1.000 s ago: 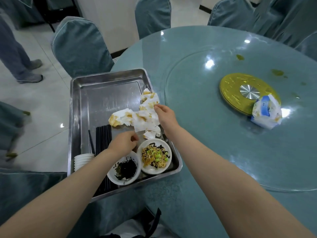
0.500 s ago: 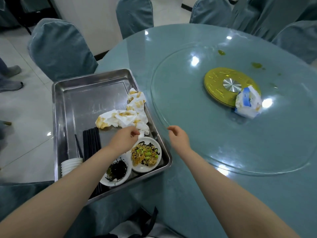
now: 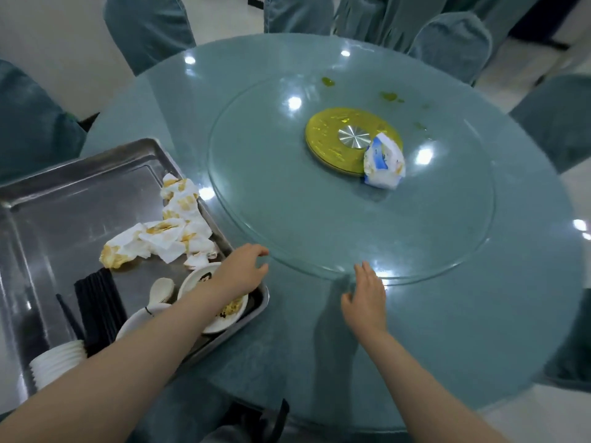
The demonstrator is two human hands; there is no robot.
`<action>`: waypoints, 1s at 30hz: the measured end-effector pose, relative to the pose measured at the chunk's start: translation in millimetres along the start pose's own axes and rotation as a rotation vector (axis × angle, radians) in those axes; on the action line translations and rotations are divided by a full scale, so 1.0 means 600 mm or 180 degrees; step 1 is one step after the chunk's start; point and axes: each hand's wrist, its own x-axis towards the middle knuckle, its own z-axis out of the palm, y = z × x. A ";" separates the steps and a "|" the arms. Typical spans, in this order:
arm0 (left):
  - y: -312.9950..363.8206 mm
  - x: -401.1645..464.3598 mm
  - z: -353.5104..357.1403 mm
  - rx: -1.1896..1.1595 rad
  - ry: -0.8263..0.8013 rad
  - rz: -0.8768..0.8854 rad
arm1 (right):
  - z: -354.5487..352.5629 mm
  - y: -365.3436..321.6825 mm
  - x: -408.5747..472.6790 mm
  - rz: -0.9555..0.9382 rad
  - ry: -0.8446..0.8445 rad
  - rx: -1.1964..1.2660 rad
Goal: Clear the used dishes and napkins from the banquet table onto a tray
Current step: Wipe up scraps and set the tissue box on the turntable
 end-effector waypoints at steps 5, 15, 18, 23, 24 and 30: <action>0.051 0.025 0.049 0.0240 -0.0378 0.0361 | -0.028 0.058 0.013 0.0172 -0.0495 -0.0632; 0.084 0.061 0.068 0.0389 -0.0579 0.0465 | -0.043 0.049 0.025 -0.0254 -0.0661 -0.0765; 0.087 0.082 0.060 0.0360 -0.0478 0.0455 | -0.027 0.034 0.024 -0.0437 -0.0610 -0.0819; 0.103 0.130 0.055 0.0267 -0.0440 0.0391 | -0.026 0.006 0.044 -0.0806 -0.0744 -0.0647; 0.107 0.140 0.055 0.0258 -0.0435 0.0393 | -0.032 0.002 0.054 -0.0850 -0.0822 -0.0478; 0.131 0.205 0.043 0.0248 -0.0497 0.0397 | -0.043 0.056 0.105 -0.0024 -0.0150 0.0071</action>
